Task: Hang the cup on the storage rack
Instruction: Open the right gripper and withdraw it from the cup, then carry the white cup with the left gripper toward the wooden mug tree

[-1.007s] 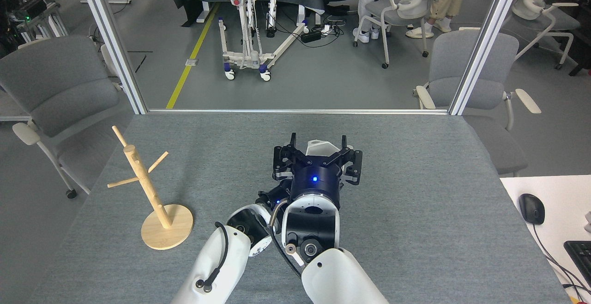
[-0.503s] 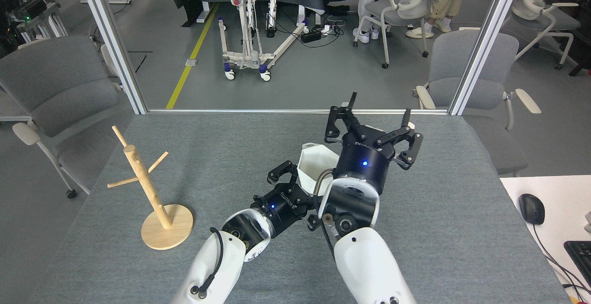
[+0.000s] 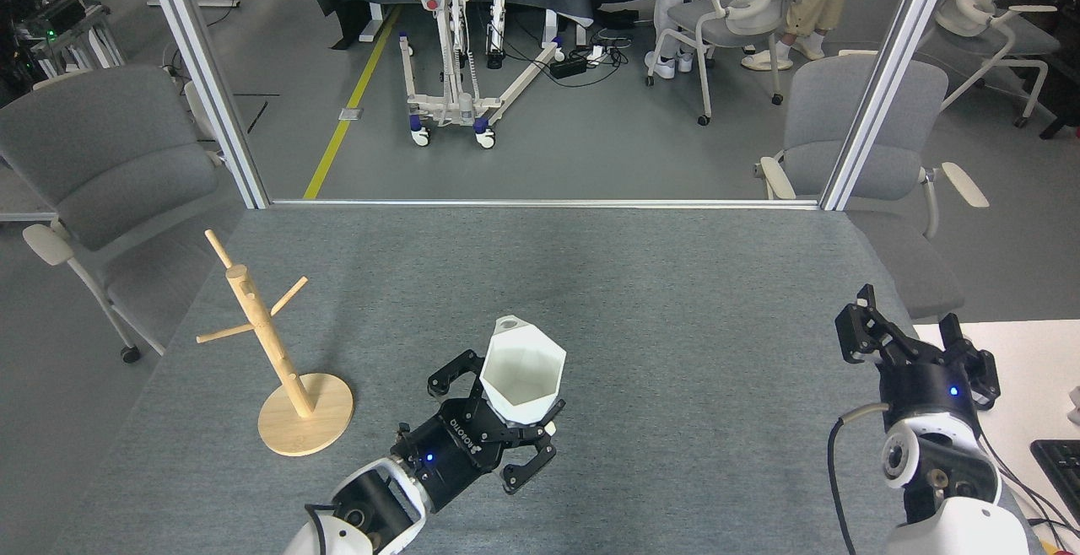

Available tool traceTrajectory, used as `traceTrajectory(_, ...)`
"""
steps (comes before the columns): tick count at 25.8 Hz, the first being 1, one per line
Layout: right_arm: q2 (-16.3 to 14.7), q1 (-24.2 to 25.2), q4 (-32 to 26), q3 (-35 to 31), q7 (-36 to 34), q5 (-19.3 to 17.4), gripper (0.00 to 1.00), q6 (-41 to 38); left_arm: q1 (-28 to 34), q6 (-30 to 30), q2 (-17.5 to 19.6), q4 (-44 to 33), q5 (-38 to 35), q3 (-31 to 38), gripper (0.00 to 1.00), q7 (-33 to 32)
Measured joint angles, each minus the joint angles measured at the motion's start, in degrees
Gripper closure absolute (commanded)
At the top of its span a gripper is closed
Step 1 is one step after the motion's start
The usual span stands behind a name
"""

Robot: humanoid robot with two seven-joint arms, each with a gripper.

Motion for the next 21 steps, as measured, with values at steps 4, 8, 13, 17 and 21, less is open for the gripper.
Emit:
traceTrajectory(4,0.5,4.7,-0.2,-2.9,-0.6,-1.0,0.0,-2.2,5.6,-0.1,4.0,-6.0,0.0,0.0,1.0,2.7)
traceTrajectory(8,1.1,8.1,0.2,-3.5,-2.2,-0.2,0.0,-2.6,10.6,-0.1,8.0,-11.1,-0.1,0.3,1.0,5.4)
traceTrajectory(13,2.6,11.8,0.4,-1.4,-11.3,4.0,0.0,-2.7,15.9,-0.1,11.2,-13.9,-0.1,4.6,1.0,9.3)
traceTrajectory(17,4.0,14.0,0.6,0.2,-14.3,5.3,0.0,-3.0,18.7,-0.1,13.0,-14.2,-0.2,10.8,1.0,10.7)
traceTrajectory(21,5.0,16.8,2.2,1.1,-15.0,5.8,0.0,-3.0,21.7,0.1,13.6,-14.1,-0.4,19.3,1.0,11.1)
